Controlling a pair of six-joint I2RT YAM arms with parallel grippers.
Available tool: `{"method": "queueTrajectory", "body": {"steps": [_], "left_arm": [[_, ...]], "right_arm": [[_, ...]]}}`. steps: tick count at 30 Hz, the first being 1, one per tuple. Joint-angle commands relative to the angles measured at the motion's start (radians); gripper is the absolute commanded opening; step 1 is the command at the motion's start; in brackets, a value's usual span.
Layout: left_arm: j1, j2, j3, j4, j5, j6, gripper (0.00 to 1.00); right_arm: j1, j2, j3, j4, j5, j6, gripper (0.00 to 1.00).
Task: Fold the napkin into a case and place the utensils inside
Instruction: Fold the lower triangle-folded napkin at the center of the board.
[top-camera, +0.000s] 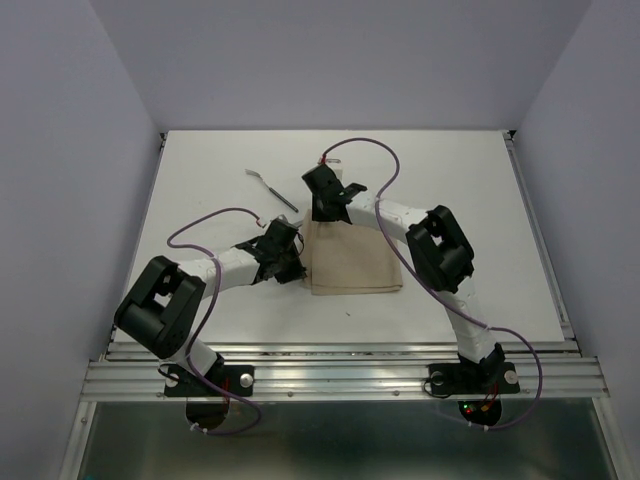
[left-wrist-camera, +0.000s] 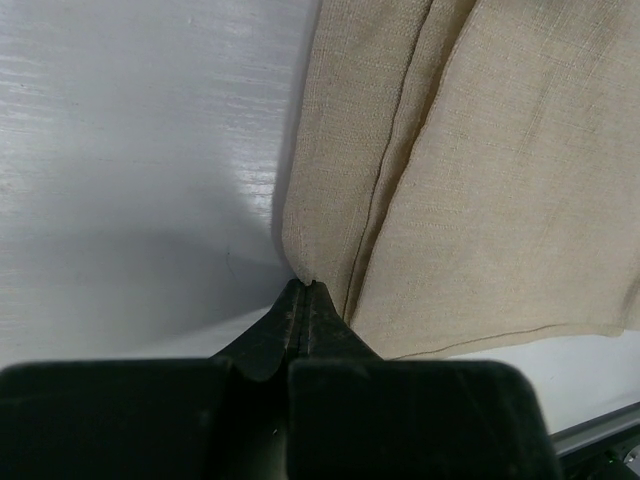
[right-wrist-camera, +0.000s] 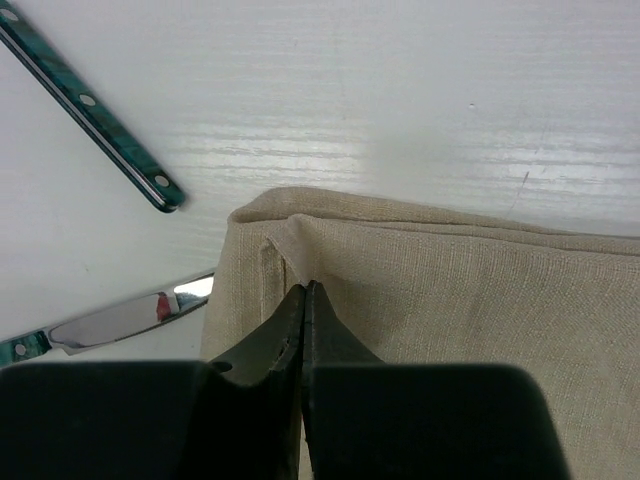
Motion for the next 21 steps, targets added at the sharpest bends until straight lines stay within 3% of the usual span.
{"method": "queueTrajectory", "body": {"steps": [1, 21], "left_arm": [[-0.004, -0.027, -0.030, -0.032, 0.009, 0.020, 0.00], [-0.004, -0.029, -0.030, -0.028, 0.015, 0.023, 0.00]], "right_arm": [[0.008, -0.006, 0.067, 0.030, 0.038, 0.014, 0.01], [0.008, -0.002, 0.067, 0.028, -0.023, -0.006, 0.02]]}}
